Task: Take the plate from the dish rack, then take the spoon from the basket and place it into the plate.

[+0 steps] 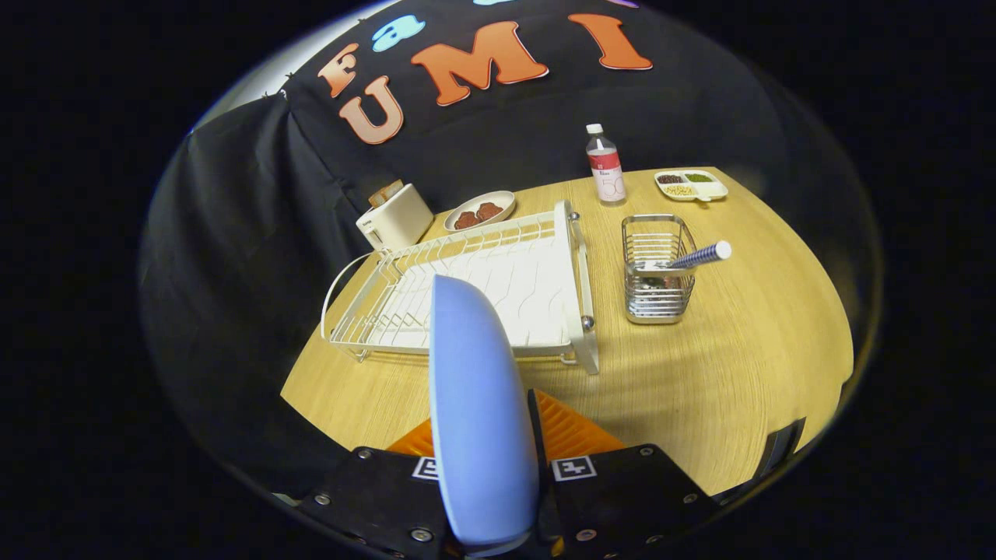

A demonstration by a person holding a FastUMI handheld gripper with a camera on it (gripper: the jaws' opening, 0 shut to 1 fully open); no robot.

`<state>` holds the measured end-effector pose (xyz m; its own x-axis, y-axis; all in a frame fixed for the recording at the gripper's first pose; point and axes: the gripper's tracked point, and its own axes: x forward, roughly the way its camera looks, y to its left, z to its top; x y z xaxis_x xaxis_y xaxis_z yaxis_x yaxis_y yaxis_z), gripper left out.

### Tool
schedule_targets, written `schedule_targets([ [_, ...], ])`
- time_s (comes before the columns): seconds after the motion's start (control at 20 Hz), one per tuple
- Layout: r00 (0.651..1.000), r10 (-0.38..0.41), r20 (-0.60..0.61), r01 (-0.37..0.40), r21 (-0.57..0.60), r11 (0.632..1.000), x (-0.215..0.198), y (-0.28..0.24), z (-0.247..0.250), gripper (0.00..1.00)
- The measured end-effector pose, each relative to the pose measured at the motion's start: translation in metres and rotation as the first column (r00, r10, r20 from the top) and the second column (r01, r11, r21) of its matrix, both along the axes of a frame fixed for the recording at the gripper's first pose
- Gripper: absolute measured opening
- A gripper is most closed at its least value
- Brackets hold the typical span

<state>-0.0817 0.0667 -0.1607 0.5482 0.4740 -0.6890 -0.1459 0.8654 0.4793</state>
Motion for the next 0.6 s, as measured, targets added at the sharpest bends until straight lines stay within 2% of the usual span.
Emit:
schedule_targets([
  [0.4,0.998,-0.03,-0.048,0.031,0.023,0.999,-0.012,0.005,-0.034,0.35],
  [0.6,0.996,-0.04,-0.074,0.045,0.07,0.997,-0.013,0.012,-0.042,0.35],
])
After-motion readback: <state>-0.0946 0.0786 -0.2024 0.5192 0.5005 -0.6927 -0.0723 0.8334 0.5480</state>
